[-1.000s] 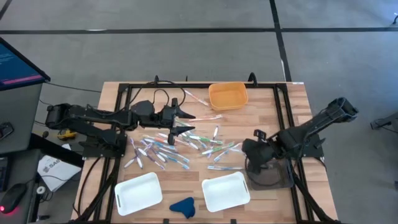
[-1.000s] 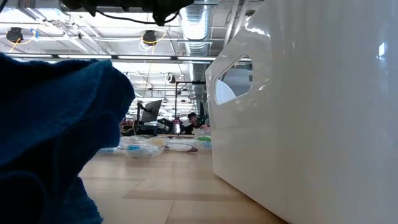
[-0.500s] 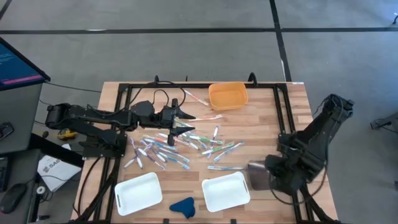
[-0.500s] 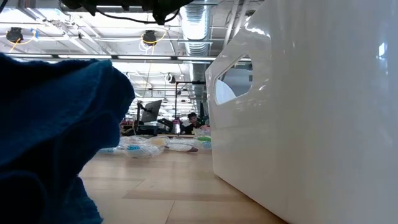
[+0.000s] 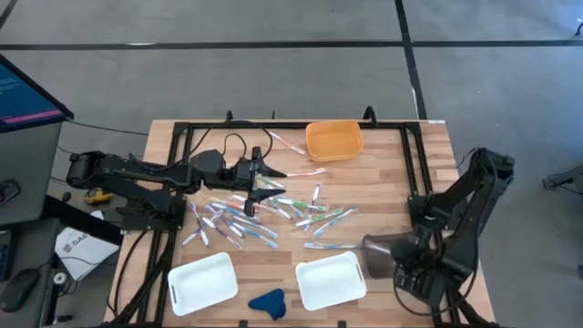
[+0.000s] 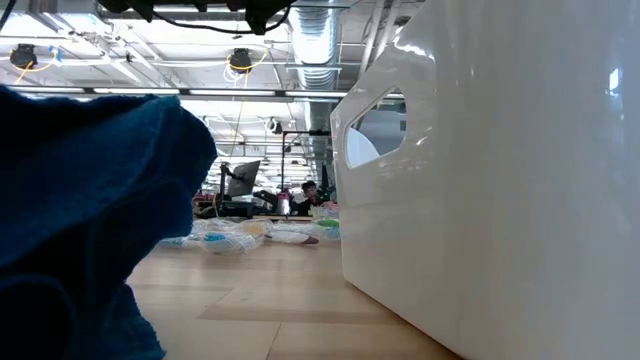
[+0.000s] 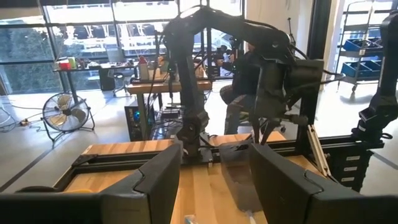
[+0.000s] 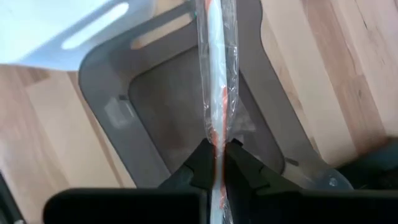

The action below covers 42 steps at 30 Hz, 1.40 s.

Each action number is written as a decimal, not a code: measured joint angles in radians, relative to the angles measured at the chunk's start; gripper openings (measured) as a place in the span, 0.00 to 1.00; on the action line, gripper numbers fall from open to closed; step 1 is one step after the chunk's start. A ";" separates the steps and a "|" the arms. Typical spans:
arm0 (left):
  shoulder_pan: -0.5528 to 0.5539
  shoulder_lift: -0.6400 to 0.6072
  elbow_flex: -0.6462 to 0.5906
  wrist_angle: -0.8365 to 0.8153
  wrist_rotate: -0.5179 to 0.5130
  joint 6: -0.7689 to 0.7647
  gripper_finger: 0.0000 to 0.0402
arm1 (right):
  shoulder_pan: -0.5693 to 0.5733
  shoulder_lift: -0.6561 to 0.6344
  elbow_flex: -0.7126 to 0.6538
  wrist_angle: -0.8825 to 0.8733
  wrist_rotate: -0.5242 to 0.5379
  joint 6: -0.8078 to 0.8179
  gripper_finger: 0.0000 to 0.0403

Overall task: Pick & Place Toothbrushes
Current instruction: Put the orange toothbrush into the black bin

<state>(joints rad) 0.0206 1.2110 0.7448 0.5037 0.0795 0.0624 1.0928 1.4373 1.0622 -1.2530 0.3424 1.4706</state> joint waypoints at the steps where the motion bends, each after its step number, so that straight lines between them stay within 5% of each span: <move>1: 0.000 0.000 0.000 0.000 0.000 0.000 0.47 | 0.001 0.008 0.000 0.000 -0.001 0.000 0.04; 12: 0.000 0.000 0.000 0.007 0.000 0.000 0.47 | -0.010 0.024 0.000 0.004 -0.005 0.025 0.05; 18: 0.000 0.000 0.000 0.006 0.000 0.000 0.47 | -0.055 0.024 -0.001 -0.037 -0.062 0.169 0.02; 42: -0.003 0.000 0.000 0.010 0.000 0.000 0.47 | -0.081 0.024 -0.178 0.179 -0.156 0.078 0.09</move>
<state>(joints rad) 0.0174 1.2110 0.7448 0.5133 0.0795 0.0624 1.0115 1.4609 0.8841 -1.0743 0.1864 1.5481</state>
